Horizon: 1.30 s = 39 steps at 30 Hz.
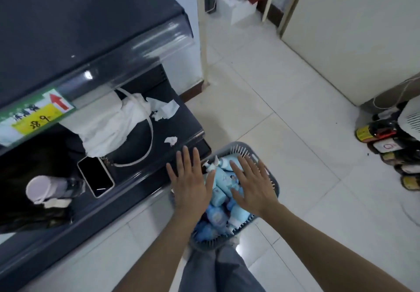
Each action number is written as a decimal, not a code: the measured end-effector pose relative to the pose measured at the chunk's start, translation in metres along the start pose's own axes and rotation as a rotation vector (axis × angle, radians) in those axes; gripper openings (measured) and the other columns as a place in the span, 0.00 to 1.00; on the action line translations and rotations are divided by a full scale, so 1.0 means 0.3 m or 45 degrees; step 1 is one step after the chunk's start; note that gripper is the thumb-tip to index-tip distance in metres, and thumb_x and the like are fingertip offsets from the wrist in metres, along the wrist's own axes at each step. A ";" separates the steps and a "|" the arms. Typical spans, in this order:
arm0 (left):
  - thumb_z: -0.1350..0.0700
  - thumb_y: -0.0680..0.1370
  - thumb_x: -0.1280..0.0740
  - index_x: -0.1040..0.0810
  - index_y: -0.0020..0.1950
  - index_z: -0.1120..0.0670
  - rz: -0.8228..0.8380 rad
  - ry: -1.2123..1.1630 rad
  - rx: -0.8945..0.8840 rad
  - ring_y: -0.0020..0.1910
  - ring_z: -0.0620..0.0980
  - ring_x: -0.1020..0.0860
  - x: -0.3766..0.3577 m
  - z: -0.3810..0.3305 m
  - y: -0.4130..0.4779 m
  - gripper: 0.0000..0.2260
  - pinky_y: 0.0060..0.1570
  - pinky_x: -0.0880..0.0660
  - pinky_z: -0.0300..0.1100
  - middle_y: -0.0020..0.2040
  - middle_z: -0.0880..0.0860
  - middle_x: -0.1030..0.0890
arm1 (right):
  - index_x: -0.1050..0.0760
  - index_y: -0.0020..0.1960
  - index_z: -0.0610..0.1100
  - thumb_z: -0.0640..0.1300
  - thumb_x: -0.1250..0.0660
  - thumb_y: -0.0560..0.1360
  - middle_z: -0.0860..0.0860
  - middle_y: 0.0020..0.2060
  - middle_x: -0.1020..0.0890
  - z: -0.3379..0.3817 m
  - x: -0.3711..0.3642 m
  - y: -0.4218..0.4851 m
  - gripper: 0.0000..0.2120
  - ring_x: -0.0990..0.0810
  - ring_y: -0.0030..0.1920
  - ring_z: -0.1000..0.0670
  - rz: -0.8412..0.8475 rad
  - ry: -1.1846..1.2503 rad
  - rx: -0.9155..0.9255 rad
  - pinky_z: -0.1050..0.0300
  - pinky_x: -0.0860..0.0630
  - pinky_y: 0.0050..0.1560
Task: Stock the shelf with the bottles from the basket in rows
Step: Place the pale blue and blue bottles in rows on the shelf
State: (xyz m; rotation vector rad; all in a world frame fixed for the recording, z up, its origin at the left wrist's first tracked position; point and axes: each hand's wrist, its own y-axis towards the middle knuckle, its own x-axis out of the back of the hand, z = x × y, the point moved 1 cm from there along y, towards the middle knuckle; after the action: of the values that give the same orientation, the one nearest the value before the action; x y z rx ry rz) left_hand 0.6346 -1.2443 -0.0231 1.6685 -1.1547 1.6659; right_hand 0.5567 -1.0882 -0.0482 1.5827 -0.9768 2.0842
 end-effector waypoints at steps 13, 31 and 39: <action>0.41 0.80 0.48 0.51 0.77 0.59 0.422 -0.832 1.006 0.75 0.60 0.46 -0.453 0.011 0.029 0.33 0.71 0.45 0.54 0.76 0.62 0.48 | 0.46 0.75 0.45 0.42 0.31 0.67 0.41 0.73 0.40 -0.116 -0.391 0.068 0.41 0.45 0.74 0.41 0.652 -0.213 0.440 0.40 0.53 0.74; 0.52 0.77 0.37 0.23 0.49 0.55 0.367 -2.532 1.895 0.53 0.53 0.23 -0.642 0.054 0.207 0.08 0.58 0.27 0.46 0.54 0.53 0.21 | 0.20 0.43 0.47 0.41 0.21 0.49 0.49 0.37 0.20 -0.168 -0.569 0.106 0.23 0.21 0.36 0.46 0.214 -0.055 0.698 0.56 0.22 0.43; 0.50 0.60 0.23 0.26 0.56 0.57 0.282 -2.177 1.779 0.49 0.55 0.20 -0.561 0.094 0.083 0.27 0.49 0.22 0.50 0.51 0.54 0.20 | 0.25 0.54 0.45 0.47 0.20 0.52 0.45 0.47 0.21 -0.085 -0.448 0.060 0.32 0.22 0.45 0.41 0.346 0.370 0.219 0.48 0.24 0.46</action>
State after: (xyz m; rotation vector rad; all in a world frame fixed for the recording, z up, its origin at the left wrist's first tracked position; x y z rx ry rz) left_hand 0.6483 -1.2453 -0.1949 4.3218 -0.4002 0.6008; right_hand 0.5699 -1.0655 -0.1837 1.2244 -0.9739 2.5567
